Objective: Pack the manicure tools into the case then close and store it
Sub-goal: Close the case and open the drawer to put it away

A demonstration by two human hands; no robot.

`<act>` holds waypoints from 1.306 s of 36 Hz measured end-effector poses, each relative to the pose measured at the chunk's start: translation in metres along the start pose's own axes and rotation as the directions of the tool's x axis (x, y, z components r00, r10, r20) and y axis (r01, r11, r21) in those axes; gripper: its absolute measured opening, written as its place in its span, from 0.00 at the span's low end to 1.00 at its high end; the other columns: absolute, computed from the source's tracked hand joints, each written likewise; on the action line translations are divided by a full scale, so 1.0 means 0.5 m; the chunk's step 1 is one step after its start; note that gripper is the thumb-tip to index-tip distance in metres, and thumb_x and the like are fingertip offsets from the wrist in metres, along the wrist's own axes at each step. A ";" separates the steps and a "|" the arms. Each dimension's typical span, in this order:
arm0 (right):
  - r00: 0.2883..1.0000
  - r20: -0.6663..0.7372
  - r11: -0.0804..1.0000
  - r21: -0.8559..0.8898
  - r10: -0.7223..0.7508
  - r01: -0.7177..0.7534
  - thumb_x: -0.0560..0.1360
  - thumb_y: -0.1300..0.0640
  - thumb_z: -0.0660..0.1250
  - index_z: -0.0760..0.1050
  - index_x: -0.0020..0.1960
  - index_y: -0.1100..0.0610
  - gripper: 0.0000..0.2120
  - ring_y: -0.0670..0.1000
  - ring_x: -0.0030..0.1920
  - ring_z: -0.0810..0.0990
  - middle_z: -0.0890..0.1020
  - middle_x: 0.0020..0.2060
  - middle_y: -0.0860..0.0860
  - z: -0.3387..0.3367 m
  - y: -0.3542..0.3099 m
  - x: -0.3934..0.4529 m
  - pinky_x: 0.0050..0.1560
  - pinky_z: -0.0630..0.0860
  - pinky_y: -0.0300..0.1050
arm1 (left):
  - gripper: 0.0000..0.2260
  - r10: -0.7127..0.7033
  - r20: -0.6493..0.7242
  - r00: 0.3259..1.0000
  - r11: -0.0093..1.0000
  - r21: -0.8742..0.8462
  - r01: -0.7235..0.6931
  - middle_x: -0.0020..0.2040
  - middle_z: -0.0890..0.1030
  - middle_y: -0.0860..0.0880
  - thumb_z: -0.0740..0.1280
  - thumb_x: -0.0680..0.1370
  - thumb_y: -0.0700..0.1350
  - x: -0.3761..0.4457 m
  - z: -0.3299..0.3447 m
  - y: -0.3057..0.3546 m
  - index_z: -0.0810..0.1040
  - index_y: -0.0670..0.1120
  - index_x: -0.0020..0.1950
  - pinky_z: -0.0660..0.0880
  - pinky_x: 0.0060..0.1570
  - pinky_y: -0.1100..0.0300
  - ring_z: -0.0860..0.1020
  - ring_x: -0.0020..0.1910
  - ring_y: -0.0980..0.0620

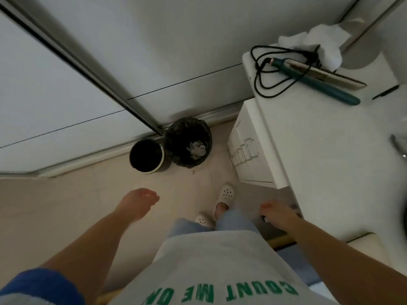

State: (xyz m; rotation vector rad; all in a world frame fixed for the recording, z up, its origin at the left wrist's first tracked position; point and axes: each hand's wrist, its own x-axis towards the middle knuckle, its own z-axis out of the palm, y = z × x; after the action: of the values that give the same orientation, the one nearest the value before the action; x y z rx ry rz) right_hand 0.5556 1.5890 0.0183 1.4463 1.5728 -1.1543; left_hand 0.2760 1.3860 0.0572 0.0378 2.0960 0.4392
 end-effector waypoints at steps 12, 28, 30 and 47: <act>0.986 0.027 0.499 0.860 0.165 -0.107 0.74 0.63 0.66 0.71 0.59 0.62 0.14 0.49 0.38 0.74 0.77 0.42 0.54 0.002 -0.084 0.052 0.38 0.72 0.41 | 0.02 0.197 0.264 0.944 0.938 0.231 -0.260 0.40 0.80 0.48 0.67 0.72 0.42 0.152 0.025 0.212 0.79 0.47 0.41 0.75 0.44 0.56 0.78 0.40 0.49; 0.909 0.027 -0.524 0.824 0.417 0.216 0.74 0.59 0.67 0.76 0.42 0.54 0.02 0.47 0.38 0.78 0.80 0.37 0.49 0.013 -0.236 0.232 0.35 0.72 0.41 | 0.11 0.191 0.601 0.776 0.960 0.051 -0.276 0.44 0.79 0.50 0.59 0.78 0.50 0.312 0.293 0.454 0.74 0.44 0.53 0.72 0.40 0.60 0.77 0.42 0.53; 0.897 0.022 -0.520 0.821 0.440 0.235 0.74 0.59 0.66 0.75 0.42 0.54 0.03 0.45 0.34 0.76 0.79 0.36 0.48 0.013 -0.237 0.242 0.34 0.70 0.39 | 0.12 0.158 0.664 0.731 0.968 0.043 -0.248 0.47 0.79 0.48 0.58 0.78 0.48 0.304 0.323 0.456 0.73 0.43 0.57 0.73 0.44 0.58 0.77 0.46 0.50; 0.894 -0.024 -0.414 0.880 0.448 0.231 0.76 0.58 0.63 0.74 0.39 0.53 0.07 0.45 0.31 0.72 0.79 0.36 0.47 0.107 -0.292 0.207 0.33 0.67 0.38 | 0.11 0.053 0.670 0.741 0.999 -0.033 -0.042 0.39 0.80 0.50 0.59 0.74 0.50 0.297 0.280 0.361 0.78 0.48 0.42 0.69 0.42 0.58 0.74 0.37 0.51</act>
State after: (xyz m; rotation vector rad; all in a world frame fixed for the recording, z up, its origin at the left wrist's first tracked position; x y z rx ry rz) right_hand 0.3933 1.5799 -0.0741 3.0392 -0.2354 -2.4174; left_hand 0.2855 1.6253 -0.0721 0.2119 1.3700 0.3960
